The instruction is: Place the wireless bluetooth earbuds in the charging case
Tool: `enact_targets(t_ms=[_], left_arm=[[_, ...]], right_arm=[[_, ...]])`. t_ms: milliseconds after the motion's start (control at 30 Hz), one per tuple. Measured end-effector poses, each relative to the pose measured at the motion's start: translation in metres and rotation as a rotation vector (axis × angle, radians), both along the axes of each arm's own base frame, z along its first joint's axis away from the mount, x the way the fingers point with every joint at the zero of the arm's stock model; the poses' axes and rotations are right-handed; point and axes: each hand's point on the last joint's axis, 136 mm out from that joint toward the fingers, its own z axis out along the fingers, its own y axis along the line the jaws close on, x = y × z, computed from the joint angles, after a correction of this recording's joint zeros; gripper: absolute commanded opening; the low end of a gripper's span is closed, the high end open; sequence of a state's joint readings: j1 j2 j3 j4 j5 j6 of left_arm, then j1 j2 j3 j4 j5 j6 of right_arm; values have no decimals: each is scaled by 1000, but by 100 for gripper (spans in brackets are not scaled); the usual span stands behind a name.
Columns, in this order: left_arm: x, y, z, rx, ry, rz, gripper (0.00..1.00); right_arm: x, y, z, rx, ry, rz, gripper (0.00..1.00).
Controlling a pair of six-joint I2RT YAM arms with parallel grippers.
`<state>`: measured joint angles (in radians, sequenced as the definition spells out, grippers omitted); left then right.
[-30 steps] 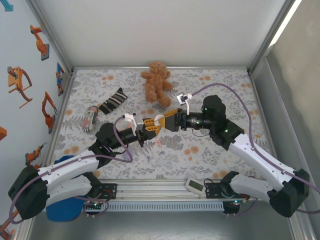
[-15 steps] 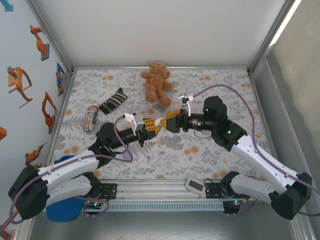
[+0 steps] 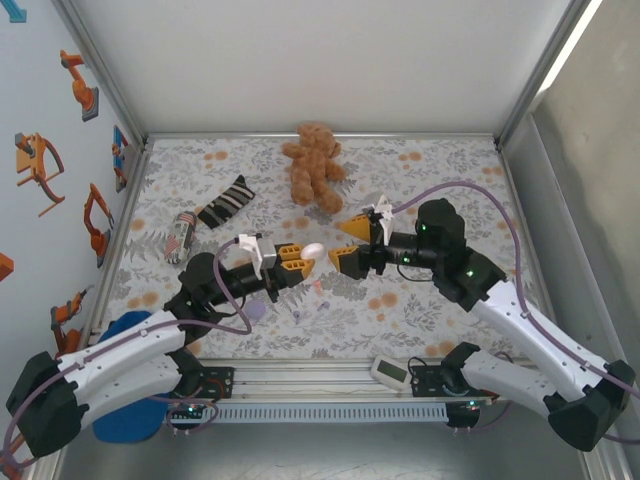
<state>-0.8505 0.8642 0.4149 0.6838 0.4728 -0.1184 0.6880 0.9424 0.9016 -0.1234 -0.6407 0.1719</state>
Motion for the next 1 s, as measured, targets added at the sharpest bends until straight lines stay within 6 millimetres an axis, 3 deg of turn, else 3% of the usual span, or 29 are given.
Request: enact_targets(t_ms=[133,567,1000], left_arm=[[-2,2,0,4,3,0,0],[-5,8,-4,21,11,11,0],[-7,17,-7,32,-1,38,0]], right_arm=[[-7,1,0,-15,-88,58,81],[-18,-3,-19,-113,-220,143,99],[-30,-6,-13,-90,-339,193,99]])
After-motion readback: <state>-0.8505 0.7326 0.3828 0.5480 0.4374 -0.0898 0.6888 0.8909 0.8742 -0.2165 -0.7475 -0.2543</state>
